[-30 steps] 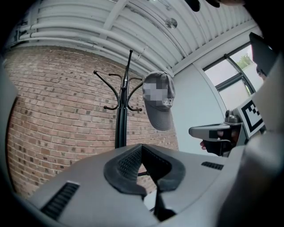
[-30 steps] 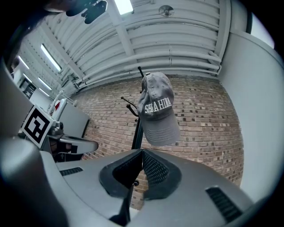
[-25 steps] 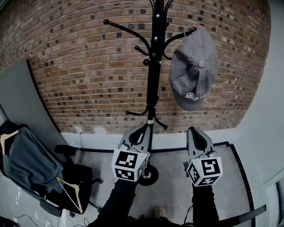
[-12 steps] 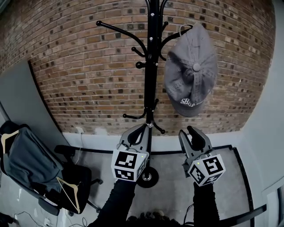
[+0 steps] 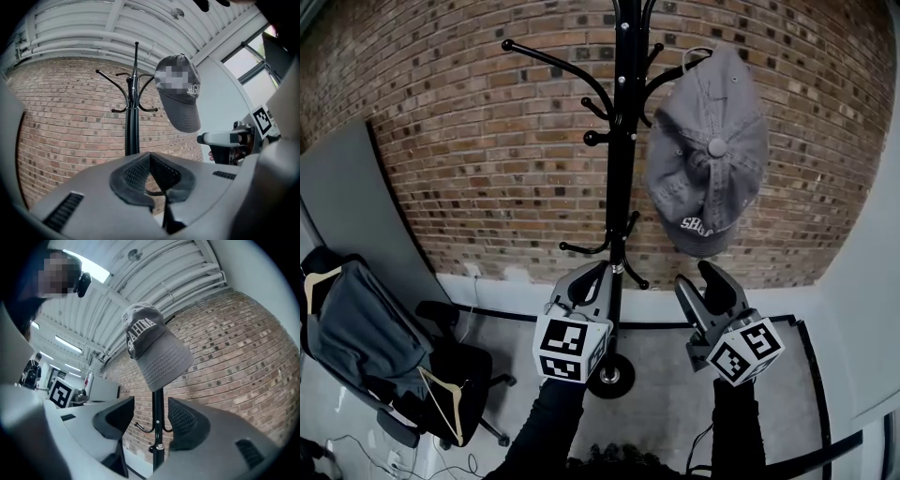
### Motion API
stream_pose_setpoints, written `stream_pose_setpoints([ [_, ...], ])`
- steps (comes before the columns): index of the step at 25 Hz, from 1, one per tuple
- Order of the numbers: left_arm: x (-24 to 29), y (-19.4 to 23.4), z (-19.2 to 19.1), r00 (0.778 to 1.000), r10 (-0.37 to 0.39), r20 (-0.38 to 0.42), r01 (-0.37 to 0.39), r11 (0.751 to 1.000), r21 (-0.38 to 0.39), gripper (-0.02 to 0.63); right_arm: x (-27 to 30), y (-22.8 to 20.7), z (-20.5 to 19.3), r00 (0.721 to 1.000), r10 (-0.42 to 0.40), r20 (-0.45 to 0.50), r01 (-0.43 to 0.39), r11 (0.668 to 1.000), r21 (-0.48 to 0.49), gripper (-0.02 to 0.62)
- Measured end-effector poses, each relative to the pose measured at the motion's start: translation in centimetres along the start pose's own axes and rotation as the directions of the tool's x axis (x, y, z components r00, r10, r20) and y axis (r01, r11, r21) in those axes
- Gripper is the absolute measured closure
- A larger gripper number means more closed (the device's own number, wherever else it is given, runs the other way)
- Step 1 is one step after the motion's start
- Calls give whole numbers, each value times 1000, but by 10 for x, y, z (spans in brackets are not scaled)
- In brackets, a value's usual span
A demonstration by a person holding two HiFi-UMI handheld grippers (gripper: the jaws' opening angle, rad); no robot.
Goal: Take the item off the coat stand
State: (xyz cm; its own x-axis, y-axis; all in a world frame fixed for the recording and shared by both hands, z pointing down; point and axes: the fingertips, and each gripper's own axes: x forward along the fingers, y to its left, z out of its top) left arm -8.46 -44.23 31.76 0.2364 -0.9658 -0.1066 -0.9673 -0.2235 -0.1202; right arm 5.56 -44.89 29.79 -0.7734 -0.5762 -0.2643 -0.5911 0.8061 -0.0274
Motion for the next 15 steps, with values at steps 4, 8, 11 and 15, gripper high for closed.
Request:
stream_pose_setpoints([
  [4, 6, 0, -3, 1000, 12, -10, -12, 1000, 17, 600, 3, -4, 10, 994, 76, 76, -81, 995, 61, 387],
  [8, 10, -1, -3, 1000, 20, -11, -20, 999, 30, 601, 9, -8, 13, 991, 110, 81, -115, 991, 63, 387],
  [11, 12, -2, -3, 1000, 23, -16, -22, 999, 44, 601, 11, -9, 18, 983, 149, 110, -159, 984, 83, 387],
  [15, 14, -2, -5, 999, 29, -22, -28, 998, 53, 601, 10, -11, 27, 965, 206, 165, -228, 966, 126, 387],
])
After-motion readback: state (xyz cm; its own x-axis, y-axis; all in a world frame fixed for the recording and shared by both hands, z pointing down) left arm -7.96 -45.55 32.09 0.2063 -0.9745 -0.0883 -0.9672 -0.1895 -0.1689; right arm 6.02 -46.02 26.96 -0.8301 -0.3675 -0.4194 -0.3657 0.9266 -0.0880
